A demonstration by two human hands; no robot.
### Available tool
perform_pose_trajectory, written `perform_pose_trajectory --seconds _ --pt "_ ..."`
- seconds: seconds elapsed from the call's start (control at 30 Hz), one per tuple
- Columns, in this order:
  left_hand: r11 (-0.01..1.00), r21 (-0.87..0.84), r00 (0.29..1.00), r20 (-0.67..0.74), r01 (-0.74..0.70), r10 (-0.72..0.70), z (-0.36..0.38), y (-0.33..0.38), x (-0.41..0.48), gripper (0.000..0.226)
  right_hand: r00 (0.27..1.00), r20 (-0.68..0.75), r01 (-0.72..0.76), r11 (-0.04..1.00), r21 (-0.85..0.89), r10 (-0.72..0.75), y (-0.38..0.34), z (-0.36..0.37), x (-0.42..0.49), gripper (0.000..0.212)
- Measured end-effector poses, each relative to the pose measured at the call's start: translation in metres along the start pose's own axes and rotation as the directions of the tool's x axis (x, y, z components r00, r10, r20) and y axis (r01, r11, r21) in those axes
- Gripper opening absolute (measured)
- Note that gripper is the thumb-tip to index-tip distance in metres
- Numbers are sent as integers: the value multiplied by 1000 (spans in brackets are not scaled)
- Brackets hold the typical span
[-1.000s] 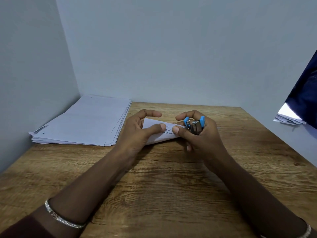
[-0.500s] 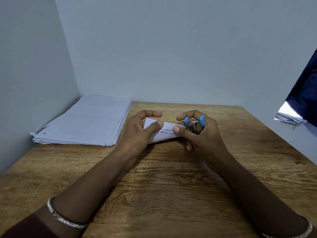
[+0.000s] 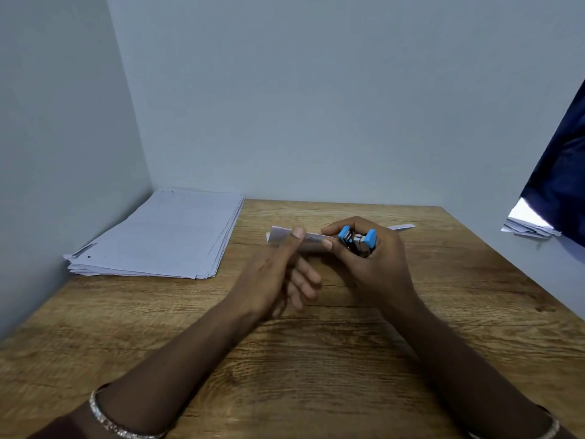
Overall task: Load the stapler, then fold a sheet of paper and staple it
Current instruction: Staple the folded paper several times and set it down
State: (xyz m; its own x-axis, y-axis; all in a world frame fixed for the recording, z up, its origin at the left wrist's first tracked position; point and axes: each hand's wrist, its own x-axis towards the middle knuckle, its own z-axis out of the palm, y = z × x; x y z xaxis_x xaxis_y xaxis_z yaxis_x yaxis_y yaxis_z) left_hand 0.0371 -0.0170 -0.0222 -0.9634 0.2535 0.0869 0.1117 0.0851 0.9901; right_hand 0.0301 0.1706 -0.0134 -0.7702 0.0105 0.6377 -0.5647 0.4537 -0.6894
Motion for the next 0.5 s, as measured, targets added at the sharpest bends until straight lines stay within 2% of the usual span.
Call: perform_pose_trajectory --seconds 0.07,0.17,0.3,0.4,0.5 --pt "979 -116 984 80 168 -159 0 -1 3 89 999 -3 34 999 -13 -34 -1 -1 0 10" --pt "905 -347 969 102 248 -226 -8 3 7 86 993 52 109 993 -54 -107 -2 -1 -1 10" --pt "811 -540 969 32 224 -247 -11 6 5 34 971 146 204 976 -79 -191 -6 1 -4 12" --pt "782 -586 957 -38 211 -286 -11 4 5 25 961 177 231 968 -95 -212 -5 1 -4 10" --pt "797 -584 964 -88 153 -250 -10 1 8 24 962 165 241 961 -138 -217 -5 3 -5 17"
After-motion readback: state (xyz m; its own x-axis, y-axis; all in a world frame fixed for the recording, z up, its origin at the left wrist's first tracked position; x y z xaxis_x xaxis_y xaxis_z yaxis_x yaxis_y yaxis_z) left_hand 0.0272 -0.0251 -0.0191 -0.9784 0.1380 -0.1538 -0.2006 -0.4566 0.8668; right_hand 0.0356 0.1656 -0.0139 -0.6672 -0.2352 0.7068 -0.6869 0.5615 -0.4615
